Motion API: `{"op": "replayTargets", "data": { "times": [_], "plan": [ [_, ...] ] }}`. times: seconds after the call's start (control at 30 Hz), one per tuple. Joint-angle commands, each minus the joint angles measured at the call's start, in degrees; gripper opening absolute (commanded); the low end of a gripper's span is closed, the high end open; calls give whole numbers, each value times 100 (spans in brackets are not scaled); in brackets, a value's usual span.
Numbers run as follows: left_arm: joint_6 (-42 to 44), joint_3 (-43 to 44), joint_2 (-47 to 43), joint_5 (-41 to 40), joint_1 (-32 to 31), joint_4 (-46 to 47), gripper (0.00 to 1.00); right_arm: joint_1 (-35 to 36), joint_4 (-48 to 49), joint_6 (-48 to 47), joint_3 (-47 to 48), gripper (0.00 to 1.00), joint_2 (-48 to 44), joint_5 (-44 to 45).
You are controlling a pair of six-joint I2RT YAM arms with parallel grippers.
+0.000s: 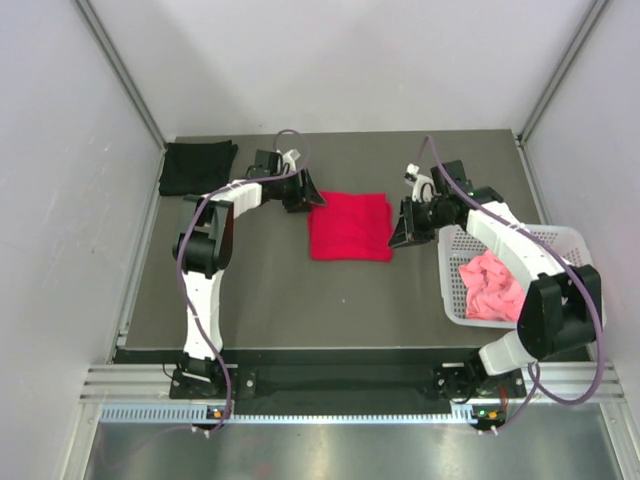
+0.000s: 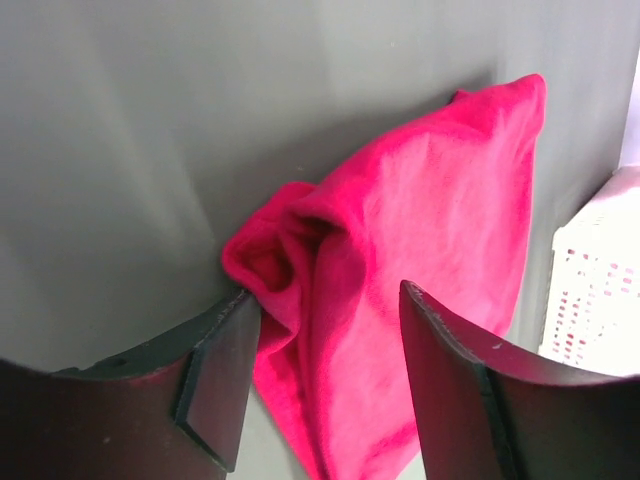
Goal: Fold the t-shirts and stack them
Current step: Neatly place the folded tshirt to the corner
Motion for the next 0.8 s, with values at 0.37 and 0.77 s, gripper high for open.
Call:
{"op": "replayTargets", "data": {
  "times": [0.37, 0.77],
  "plan": [
    [-286, -155, 131, -1222, -478, -148, 0, 34, 293, -397, -1057, 14, -1109, -837],
    [1865, 853, -1187, -4341, -478, -2300, 0, 368, 197, -99, -1075, 14, -1180, -1022]
  ]
}}
